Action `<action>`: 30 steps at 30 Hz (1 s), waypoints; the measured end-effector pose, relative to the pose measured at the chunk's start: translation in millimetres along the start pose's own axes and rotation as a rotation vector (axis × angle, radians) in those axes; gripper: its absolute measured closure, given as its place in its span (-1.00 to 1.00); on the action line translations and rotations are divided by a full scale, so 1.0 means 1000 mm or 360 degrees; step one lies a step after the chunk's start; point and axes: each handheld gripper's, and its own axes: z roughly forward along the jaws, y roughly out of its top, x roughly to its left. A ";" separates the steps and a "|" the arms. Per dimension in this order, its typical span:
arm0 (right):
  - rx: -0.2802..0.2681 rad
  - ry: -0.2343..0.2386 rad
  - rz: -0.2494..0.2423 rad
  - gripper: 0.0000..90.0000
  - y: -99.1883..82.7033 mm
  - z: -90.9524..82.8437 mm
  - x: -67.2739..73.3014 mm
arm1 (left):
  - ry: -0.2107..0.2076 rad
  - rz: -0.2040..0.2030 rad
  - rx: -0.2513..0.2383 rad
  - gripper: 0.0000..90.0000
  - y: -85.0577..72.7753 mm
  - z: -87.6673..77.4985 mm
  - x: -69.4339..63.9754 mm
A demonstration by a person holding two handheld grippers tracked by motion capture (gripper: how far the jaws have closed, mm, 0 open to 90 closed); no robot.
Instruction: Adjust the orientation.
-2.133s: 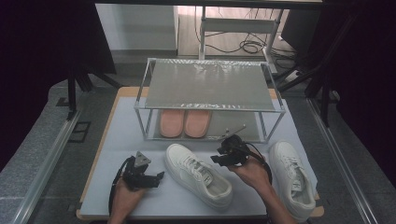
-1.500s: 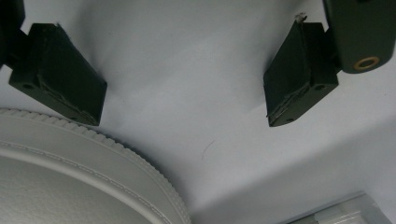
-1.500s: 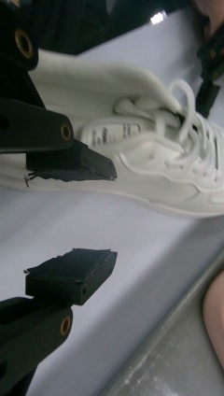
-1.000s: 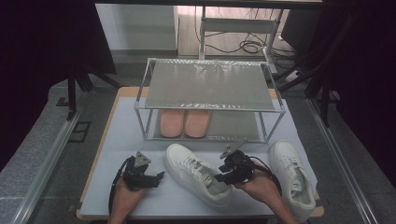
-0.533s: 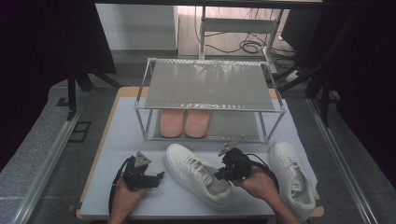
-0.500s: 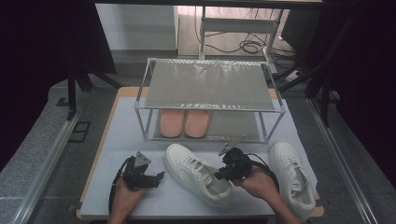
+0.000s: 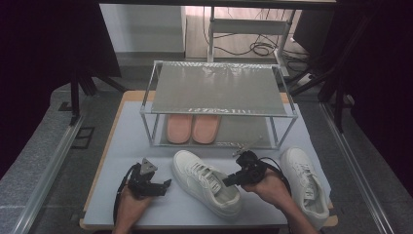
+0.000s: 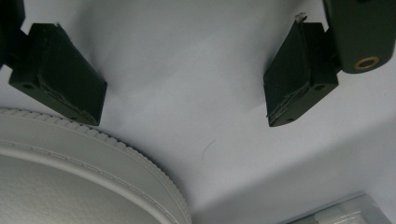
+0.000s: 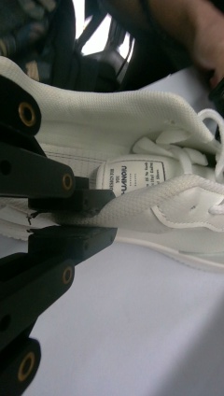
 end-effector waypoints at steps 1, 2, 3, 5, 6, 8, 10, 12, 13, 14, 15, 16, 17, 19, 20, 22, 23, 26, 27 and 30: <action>-0.0004 0.0012 0.0008 0.84 0.000 0.000 0.000 | 0.0000 -0.0001 -0.0002 -0.71 0.000 0.000 0.000; -0.0011 0.0034 0.0020 0.85 0.000 -0.001 -0.001 | -0.0001 0.0003 0.0001 -0.71 0.000 0.000 0.000; -0.0023 0.0042 0.0028 0.85 0.001 -0.002 -0.001 | -0.0001 0.0003 0.0003 -0.71 0.000 0.000 0.000; -0.0036 0.0063 0.0046 0.85 0.001 -0.003 -0.001 | -0.0001 0.0003 0.0001 -0.71 0.000 0.000 0.000; -0.0045 0.0072 0.0059 0.85 0.002 -0.004 -0.002 | -0.0002 0.0004 0.0003 -0.71 0.000 0.000 0.000; -0.0056 0.0095 0.0076 0.85 0.002 -0.006 -0.002 | -0.0001 0.0001 -0.0001 -0.71 0.000 0.000 0.000; -0.0073 0.0126 0.0100 0.85 0.002 -0.009 -0.004 | 0.0000 0.0000 0.0001 -0.71 0.000 0.000 0.000; -0.0083 0.0145 0.0119 0.85 0.002 -0.012 -0.005 | 0.0001 0.0000 -0.0001 -0.71 0.000 0.000 0.000; -0.0091 0.0155 0.0130 0.85 0.002 -0.013 -0.005 | 0.0000 0.0000 0.0001 -0.71 0.000 0.000 0.000; -0.0101 0.0164 0.0139 0.85 0.002 -0.015 -0.006 | 0.0000 0.0000 0.0001 -0.71 0.000 0.000 0.000; -0.0112 0.0172 0.0147 0.85 0.001 -0.016 -0.006 | 0.0000 0.0001 0.0001 -0.71 0.000 0.000 0.000; -0.0123 0.0185 0.0161 0.85 0.001 -0.018 -0.007 | 0.0000 0.0001 0.0001 -0.71 0.000 0.000 0.000; -0.0127 0.0193 0.0172 0.85 0.001 -0.019 -0.007 | 0.0000 0.0001 0.0002 -0.71 0.000 0.000 0.000; -0.0142 0.0213 0.0182 0.85 0.001 -0.022 -0.007 | 0.0000 0.0000 0.0001 -0.71 0.000 0.000 0.000; -0.0151 0.0222 0.0187 0.85 0.001 -0.023 -0.007 | 0.0001 0.0000 -0.0001 -0.71 0.000 0.000 0.000; -0.0167 0.0246 0.0202 0.85 0.001 -0.026 -0.008 | 0.0000 0.0000 0.0001 -0.71 0.000 0.000 0.000; -0.0174 0.0253 0.0206 0.85 0.001 -0.027 -0.008 | 0.0000 -0.0001 0.0001 -0.71 0.000 0.000 0.000; -0.0198 0.0285 0.0212 0.85 0.003 -0.033 -0.008 | -0.0001 -0.0001 0.0002 -0.71 0.000 0.000 0.000; -0.0204 0.0291 0.0209 0.85 0.003 -0.034 -0.007 | -0.0001 -0.0001 0.0001 -0.71 0.000 0.000 0.000; -0.0236 0.0312 0.0209 0.85 0.006 -0.041 -0.006 | -0.0001 -0.0003 0.0000 -0.71 0.000 0.000 0.000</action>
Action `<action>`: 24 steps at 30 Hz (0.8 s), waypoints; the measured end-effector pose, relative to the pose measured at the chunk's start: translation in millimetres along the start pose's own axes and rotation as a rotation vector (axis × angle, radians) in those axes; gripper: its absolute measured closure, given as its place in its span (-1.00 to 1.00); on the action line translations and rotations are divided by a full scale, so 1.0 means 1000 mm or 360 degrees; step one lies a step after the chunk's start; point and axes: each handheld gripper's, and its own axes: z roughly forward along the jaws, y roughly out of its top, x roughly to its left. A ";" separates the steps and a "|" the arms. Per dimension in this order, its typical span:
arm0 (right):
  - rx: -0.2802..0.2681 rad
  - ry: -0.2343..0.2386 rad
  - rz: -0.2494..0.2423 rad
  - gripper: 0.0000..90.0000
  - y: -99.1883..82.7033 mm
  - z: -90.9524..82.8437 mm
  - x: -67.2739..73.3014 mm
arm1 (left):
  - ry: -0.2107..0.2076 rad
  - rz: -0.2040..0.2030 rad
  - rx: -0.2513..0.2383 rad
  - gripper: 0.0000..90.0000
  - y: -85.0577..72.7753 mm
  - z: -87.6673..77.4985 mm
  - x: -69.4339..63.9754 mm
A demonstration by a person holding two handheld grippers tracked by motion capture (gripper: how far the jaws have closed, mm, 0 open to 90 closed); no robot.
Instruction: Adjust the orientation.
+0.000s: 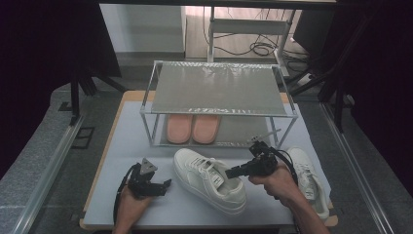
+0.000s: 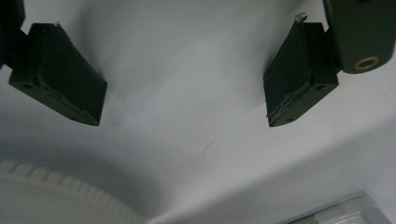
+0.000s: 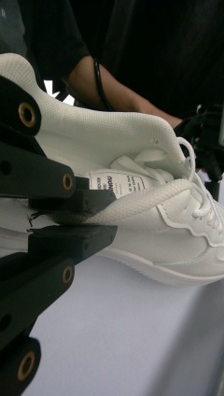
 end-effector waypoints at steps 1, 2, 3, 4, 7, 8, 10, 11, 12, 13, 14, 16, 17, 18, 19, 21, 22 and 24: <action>-0.0010 0.0008 -0.0004 0.85 0.001 -0.002 0.001 | 0.0001 -0.0001 -0.0002 -0.71 0.000 0.000 0.000; -0.0020 0.0017 -0.0003 0.85 0.002 -0.004 0.001 | 0.0000 0.0000 0.0000 -0.71 0.000 0.000 0.000; -0.0031 0.0025 -0.0001 0.85 0.003 -0.006 0.002 | 0.0000 -0.0001 -0.0001 -0.71 0.000 0.000 0.000; -0.0040 0.0041 0.0001 0.85 0.005 -0.008 0.002 | 0.0001 -0.0001 -0.0003 -0.71 0.000 0.000 0.000; -0.0062 0.0071 0.0011 0.85 0.008 -0.012 0.003 | 0.0001 -0.0001 -0.0003 -0.71 0.000 0.000 0.000; -0.0071 0.0076 0.0012 0.85 0.008 -0.013 0.004 | 0.0000 -0.0001 -0.0001 -0.71 0.000 0.000 0.000; -0.0093 0.0104 0.0018 0.85 0.011 -0.017 0.004 | 0.0001 0.0000 -0.0003 -0.71 0.000 0.000 0.000; -0.0104 0.0117 0.0023 0.85 0.012 -0.019 0.004 | 0.0000 0.0001 0.0000 -0.71 0.000 0.000 0.000; -0.0111 0.0125 0.0023 0.85 0.013 -0.020 0.004 | 0.0000 0.0001 0.0000 -0.71 0.000 0.000 0.000; -0.0122 0.0138 0.0021 0.85 0.015 -0.022 0.005 | 0.0000 0.0000 0.0000 -0.71 0.000 0.000 0.000; -0.0131 0.0147 0.0023 0.85 0.016 -0.023 0.006 | 0.0000 0.0001 0.0000 -0.71 0.000 0.000 0.000; -0.0149 0.0166 0.0023 0.85 0.019 -0.027 0.008 | 0.0000 0.0001 0.0001 -0.71 0.000 0.000 0.000; -0.0157 0.0175 0.0025 0.85 0.021 -0.028 0.008 | 0.0000 0.0002 0.0002 -0.71 0.000 0.000 0.000; -0.0167 0.0187 0.0023 0.85 0.022 -0.030 0.009 | 0.0000 0.0001 0.0002 -0.71 0.000 0.000 0.000; -0.0176 0.0195 0.0026 0.85 0.024 -0.031 0.010 | -0.0001 0.0001 0.0003 -0.71 0.000 0.000 0.000; -0.0193 0.0216 0.0031 0.85 0.027 -0.033 0.011 | -0.0001 0.0000 0.0000 -0.71 0.000 0.000 0.000; -0.0201 0.0228 0.0030 0.85 0.029 -0.034 0.011 | -0.0001 0.0000 0.0002 -0.71 0.000 0.000 0.000; -0.0216 0.0244 0.0034 0.85 0.033 -0.036 0.012 | -0.0001 0.0001 0.0002 -0.71 0.000 0.000 0.000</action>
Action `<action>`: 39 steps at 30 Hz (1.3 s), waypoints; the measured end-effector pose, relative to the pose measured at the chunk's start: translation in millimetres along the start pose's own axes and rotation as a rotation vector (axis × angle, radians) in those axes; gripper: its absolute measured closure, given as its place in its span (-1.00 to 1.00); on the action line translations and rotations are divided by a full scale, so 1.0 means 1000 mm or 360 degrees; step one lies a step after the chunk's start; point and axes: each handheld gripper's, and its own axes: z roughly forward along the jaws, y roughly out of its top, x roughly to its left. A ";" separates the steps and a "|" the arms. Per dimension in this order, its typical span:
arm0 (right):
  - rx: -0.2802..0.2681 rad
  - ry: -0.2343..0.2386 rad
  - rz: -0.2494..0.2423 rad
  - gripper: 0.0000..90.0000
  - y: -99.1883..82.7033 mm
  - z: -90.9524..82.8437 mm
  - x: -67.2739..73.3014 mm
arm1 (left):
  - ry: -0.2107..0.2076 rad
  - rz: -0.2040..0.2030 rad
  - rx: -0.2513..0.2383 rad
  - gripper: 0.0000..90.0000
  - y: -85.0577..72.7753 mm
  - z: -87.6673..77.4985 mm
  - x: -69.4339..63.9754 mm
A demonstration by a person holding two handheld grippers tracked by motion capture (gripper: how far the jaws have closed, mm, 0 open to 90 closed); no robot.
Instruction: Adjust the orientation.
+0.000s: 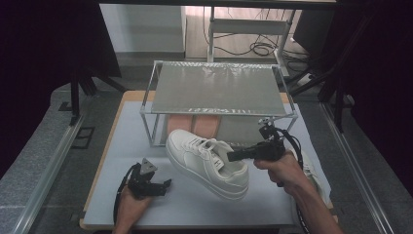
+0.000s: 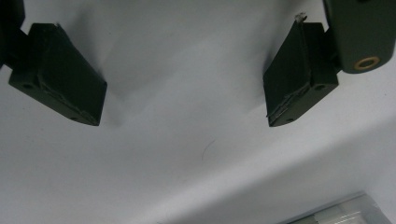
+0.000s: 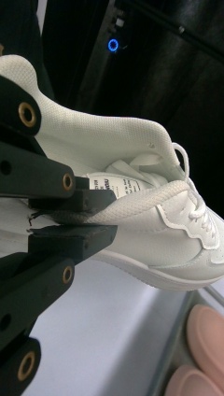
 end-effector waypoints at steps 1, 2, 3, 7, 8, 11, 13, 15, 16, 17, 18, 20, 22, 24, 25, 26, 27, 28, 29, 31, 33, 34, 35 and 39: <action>-0.0010 0.0009 0.0000 0.85 0.002 -0.001 0.001 | -0.0001 0.0001 0.0002 -0.71 0.000 0.000 0.000; -0.0015 0.0015 0.0002 0.85 0.003 -0.001 0.002 | 0.0000 0.0000 -0.0001 -0.71 0.000 0.000 0.000; -0.0019 0.0025 0.0005 0.85 0.005 -0.001 0.002 | 0.0001 0.0001 -0.0002 -0.71 0.000 0.000 0.000; -0.0043 0.0063 0.0021 0.85 0.011 -0.003 0.004 | 0.0001 -0.0003 -0.0005 -0.71 0.000 0.000 0.000; -0.0048 0.0073 0.0027 0.85 0.012 -0.003 0.004 | 0.0000 -0.0004 -0.0003 -0.71 0.000 0.000 0.000; -0.0062 0.0101 0.0031 0.85 0.017 -0.003 0.006 | 0.0002 -0.0004 -0.0003 -0.71 0.000 0.000 0.000; -0.0074 0.0123 0.0038 0.85 0.020 -0.002 0.007 | -0.0002 -0.0007 -0.0005 -0.71 0.000 0.000 0.000; -0.0085 0.0143 0.0038 0.85 0.024 -0.003 0.009 | -0.0002 -0.0007 -0.0005 -0.71 0.000 0.000 0.000; -0.0086 0.0148 0.0033 0.85 0.026 -0.003 0.010 | -0.0002 -0.0007 -0.0005 -0.71 0.000 0.000 0.000; -0.0095 0.0154 0.0033 0.85 0.029 -0.003 0.011 | -0.0002 -0.0007 -0.0005 -0.71 0.000 0.000 0.000; -0.0102 0.0157 0.0027 0.85 0.031 -0.003 0.012 | -0.0003 -0.0007 -0.0005 -0.71 0.000 0.000 0.000; -0.0113 0.0161 0.0019 0.85 0.035 -0.003 0.014 | -0.0002 -0.0011 -0.0010 -0.71 0.000 0.000 0.000; -0.0124 0.0168 0.0022 0.85 0.040 -0.003 0.016 | -0.0004 -0.0016 -0.0009 -0.71 0.000 0.000 -0.001; -0.0135 0.0177 0.0027 0.85 0.045 -0.003 0.017 | -0.0002 -0.0012 -0.0011 -0.71 0.000 0.000 0.000; -0.0141 0.0178 0.0027 0.85 0.048 -0.003 0.018 | -0.0002 -0.0011 -0.0011 -0.71 0.000 0.000 0.000; -0.0151 0.0178 0.0030 0.85 0.050 -0.003 0.018 | -0.0002 -0.0011 -0.0010 -0.71 0.000 0.000 0.000; -0.0162 0.0177 0.0035 0.85 0.053 -0.003 0.019 | -0.0004 -0.0018 -0.0010 -0.71 0.000 0.000 -0.001; -0.0170 0.0176 0.0031 0.85 0.055 -0.003 0.020 | -0.0002 -0.0017 -0.0010 -0.71 0.000 0.000 -0.001; -0.0187 0.0167 0.0035 0.85 0.058 -0.003 0.021 | -0.0002 -0.0017 -0.0011 -0.71 0.000 0.000 -0.001; -0.0211 0.0162 0.0042 0.85 0.062 -0.003 0.021 | -0.0004 -0.0006 -0.0001 -0.71 0.000 0.000 0.000; -0.0239 0.0147 0.0049 0.85 0.068 -0.004 0.022 | -0.0003 -0.0007 -0.0002 -0.71 0.000 0.000 0.000; -0.0252 0.0138 0.0049 0.85 0.071 -0.004 0.022 | -0.0003 -0.0007 -0.0001 -0.71 0.000 0.000 0.000; -0.0268 0.0131 0.0057 0.85 0.073 -0.004 0.022 | -0.0004 -0.0005 0.0001 -0.71 0.000 0.000 0.000; -0.0325 0.0097 0.0084 0.85 0.083 -0.003 0.018 | -0.0001 -0.0006 0.0000 -0.71 0.000 0.000 0.000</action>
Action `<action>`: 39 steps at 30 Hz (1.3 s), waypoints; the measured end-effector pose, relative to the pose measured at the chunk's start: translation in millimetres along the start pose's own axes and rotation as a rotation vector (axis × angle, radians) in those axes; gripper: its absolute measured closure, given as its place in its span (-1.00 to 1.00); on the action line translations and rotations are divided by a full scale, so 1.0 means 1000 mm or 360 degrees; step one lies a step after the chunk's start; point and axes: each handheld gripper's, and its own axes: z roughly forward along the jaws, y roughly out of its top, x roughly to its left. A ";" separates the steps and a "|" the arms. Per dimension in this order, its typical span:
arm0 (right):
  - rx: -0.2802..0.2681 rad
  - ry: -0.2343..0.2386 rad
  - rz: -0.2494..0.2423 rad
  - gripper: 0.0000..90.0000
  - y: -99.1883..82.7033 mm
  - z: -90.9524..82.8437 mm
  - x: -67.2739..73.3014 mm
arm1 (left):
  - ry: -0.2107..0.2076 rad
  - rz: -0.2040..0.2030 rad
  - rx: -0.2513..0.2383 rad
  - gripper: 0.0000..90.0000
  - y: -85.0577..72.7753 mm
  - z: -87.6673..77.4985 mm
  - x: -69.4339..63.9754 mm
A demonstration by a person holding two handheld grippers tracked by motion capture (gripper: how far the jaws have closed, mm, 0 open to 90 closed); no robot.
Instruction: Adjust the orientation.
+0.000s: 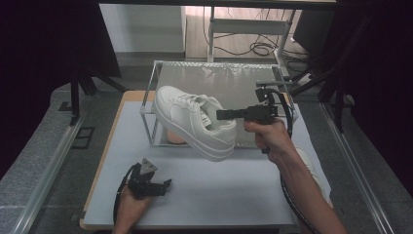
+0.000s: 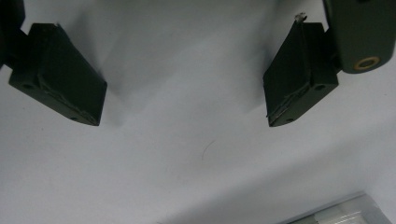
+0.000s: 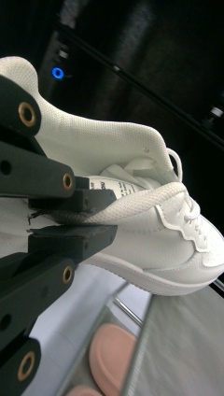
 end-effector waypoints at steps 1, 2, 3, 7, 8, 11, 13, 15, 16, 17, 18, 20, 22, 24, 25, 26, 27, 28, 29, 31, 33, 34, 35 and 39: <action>-0.0016 -0.0013 0.0005 0.85 0.002 0.001 -0.001 | 0.0000 0.0000 0.0000 -0.71 0.000 0.000 0.000; -0.0030 -0.0024 0.0009 0.85 0.004 0.001 -0.002 | 0.0000 0.0000 0.0000 -0.71 0.000 0.000 0.000; -0.0044 -0.0032 0.0013 0.85 0.005 0.001 -0.003 | 0.0000 0.0000 0.0000 -0.71 0.000 0.000 0.000; -0.0108 -0.0096 0.0035 0.85 0.012 0.003 -0.007 | -0.0001 0.0004 0.0001 -0.71 0.000 0.000 0.000; -0.0132 -0.0119 0.0038 0.85 0.014 0.003 -0.008 | -0.0003 0.0007 0.0002 -0.71 0.000 0.000 0.000; -0.0182 -0.0174 0.0048 0.85 0.017 0.004 -0.012 | -0.0004 0.0007 0.0002 -0.71 0.000 0.000 0.000; -0.0225 -0.0214 0.0067 0.85 0.018 0.004 -0.017 | -0.0001 0.0003 -0.0001 -0.71 0.000 0.000 0.000; -0.0253 -0.0251 0.0087 0.85 0.019 0.005 -0.021 | 0.0000 0.0006 -0.0002 -0.71 0.000 0.000 0.000; -0.0270 -0.0286 0.0091 0.85 0.019 0.005 -0.022 | 0.0000 0.0007 -0.0001 -0.71 0.000 0.000 0.000; -0.0284 -0.0313 0.0097 0.85 0.019 0.005 -0.024 | 0.0000 0.0007 -0.0001 -0.71 0.000 0.000 0.000; -0.0295 -0.0337 0.0102 0.85 0.020 0.006 -0.026 | -0.0001 0.0006 -0.0003 -0.71 0.000 0.000 0.000; -0.0328 -0.0410 0.0085 0.84 0.020 0.007 -0.028 | -0.0001 0.0006 -0.0002 -0.71 0.000 0.000 0.000; -0.0343 -0.0459 0.0079 0.84 0.020 0.008 -0.030 | -0.0002 0.0006 0.0000 -0.71 0.000 0.000 0.001; -0.0366 -0.0486 0.0082 0.84 0.020 0.008 -0.031 | -0.0003 0.0009 0.0002 -0.71 0.000 0.000 0.001; -0.0378 -0.0501 0.0083 0.84 0.021 0.008 -0.032 | -0.0003 0.0010 0.0003 -0.71 0.000 0.000 0.001; -0.0379 -0.0510 0.0081 0.84 0.021 0.008 -0.032 | -0.0002 0.0010 0.0001 -0.71 0.000 0.000 0.001; -0.0381 -0.0510 0.0087 0.84 0.021 0.008 -0.033 | -0.0001 0.0010 0.0000 -0.71 0.000 0.000 0.001; -0.0379 -0.0520 0.0075 0.84 0.022 0.009 -0.032 | -0.0002 0.0006 0.0000 -0.71 0.000 0.000 0.000; -0.0378 -0.0536 0.0063 0.83 0.022 0.010 -0.031 | -0.0001 0.0006 -0.0002 -0.71 0.000 0.000 0.000; -0.0362 -0.0560 0.0037 0.80 0.023 0.011 -0.028 | -0.0001 0.0006 -0.0002 -0.71 0.000 0.000 0.000; -0.0365 -0.0591 -0.0002 0.76 0.024 0.014 -0.026 | 0.0000 0.0008 -0.0001 -0.71 0.000 0.000 0.000; -0.0357 -0.0601 -0.0025 0.74 0.024 0.014 -0.025 | -0.0001 0.0006 -0.0003 -0.71 0.000 0.000 0.000; -0.0359 -0.0612 -0.0037 0.70 0.025 0.015 -0.024 | 0.0000 0.0008 -0.0002 -0.71 0.000 0.000 0.000; -0.0366 -0.0585 -0.0068 0.45 0.025 0.013 -0.025 | -0.0001 0.0007 -0.0002 -0.71 0.000 0.000 0.000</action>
